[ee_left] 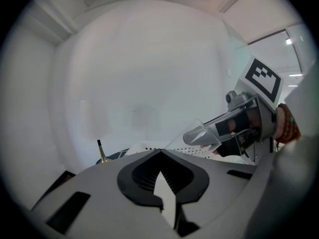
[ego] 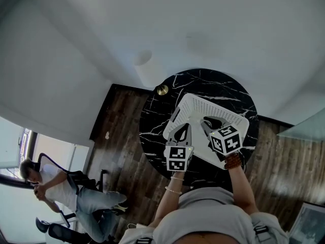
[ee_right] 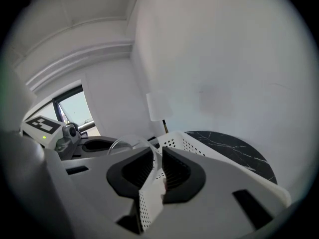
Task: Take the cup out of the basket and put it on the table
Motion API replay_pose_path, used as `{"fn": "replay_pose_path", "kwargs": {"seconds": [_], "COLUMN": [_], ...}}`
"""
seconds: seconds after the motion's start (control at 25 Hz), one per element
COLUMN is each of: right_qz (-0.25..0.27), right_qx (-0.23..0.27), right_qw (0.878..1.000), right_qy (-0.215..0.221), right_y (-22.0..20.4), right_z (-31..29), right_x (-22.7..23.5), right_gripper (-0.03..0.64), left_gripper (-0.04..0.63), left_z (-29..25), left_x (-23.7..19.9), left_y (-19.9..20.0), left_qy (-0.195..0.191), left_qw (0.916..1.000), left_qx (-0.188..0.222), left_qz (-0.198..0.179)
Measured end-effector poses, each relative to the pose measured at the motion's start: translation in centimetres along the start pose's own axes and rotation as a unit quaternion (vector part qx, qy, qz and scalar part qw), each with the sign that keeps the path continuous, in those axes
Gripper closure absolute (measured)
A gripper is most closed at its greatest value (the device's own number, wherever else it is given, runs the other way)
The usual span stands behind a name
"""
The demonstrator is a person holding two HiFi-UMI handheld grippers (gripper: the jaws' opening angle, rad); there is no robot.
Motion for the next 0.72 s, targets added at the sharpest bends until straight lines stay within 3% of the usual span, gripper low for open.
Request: {"fn": "replay_pose_path", "kwargs": {"seconds": [0.72], "right_qz": [0.035], "right_qx": [0.078], "right_qw": [0.996], "right_qy": [-0.031], "right_y": [1.7], "right_z": [3.5], "right_x": [-2.3], "right_gripper": [0.558], "left_gripper": [0.591], "left_z": [1.0], "left_x": [0.2], "left_y": [1.7], "left_qy": [0.017], "left_qw": [0.9988], "left_qx": [0.034], "left_qz": [-0.030]}}
Point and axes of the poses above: the fingertips, and each gripper's own axes: z backward along the fingers, x to its right, y out of its top, the point moved 8 cm from there along z, backward along the fingers, and after that the axes turned 10 degrees about y, right-handed, at the moved point
